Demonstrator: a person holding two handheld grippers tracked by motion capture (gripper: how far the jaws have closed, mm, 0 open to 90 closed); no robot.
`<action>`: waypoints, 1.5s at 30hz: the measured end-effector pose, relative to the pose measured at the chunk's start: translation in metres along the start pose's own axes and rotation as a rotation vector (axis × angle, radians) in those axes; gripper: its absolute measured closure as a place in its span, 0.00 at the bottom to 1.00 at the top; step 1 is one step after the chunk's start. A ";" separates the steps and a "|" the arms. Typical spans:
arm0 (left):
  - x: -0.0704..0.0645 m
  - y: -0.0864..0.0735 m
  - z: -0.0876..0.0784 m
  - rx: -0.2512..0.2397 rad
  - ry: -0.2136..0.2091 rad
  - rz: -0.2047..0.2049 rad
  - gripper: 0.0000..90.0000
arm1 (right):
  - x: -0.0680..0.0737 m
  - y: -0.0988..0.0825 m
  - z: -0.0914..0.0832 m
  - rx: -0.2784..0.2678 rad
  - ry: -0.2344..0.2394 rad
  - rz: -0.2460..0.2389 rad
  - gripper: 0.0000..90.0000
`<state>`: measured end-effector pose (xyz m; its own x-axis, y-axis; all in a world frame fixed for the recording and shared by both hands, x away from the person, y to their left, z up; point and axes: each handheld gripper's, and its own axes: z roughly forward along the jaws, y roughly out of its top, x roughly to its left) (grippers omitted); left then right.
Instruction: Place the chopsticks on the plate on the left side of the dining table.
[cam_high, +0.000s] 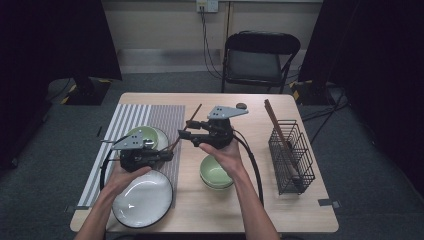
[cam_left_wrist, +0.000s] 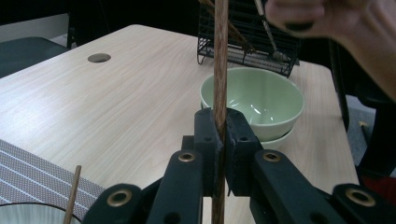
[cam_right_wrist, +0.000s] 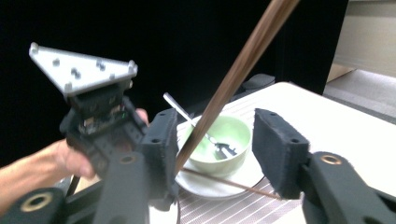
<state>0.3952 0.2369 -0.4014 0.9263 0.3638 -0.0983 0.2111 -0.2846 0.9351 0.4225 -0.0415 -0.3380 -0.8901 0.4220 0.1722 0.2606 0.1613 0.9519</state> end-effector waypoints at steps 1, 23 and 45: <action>0.000 0.000 0.000 -0.009 -0.001 -0.004 0.95 | 0.002 -0.003 0.003 0.006 0.004 -0.004 0.62; -0.005 0.004 0.008 -0.114 -0.037 -0.064 0.93 | 0.021 -0.003 0.028 -0.006 0.128 0.003 0.95; -0.006 0.005 0.008 -0.098 -0.041 -0.072 0.94 | 0.022 0.000 0.023 -0.048 0.106 -0.021 0.76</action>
<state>0.3933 0.2266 -0.3991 0.9221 0.3432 -0.1787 0.2482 -0.1701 0.9537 0.4121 -0.0117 -0.3400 -0.9304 0.3218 0.1755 0.2255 0.1252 0.9662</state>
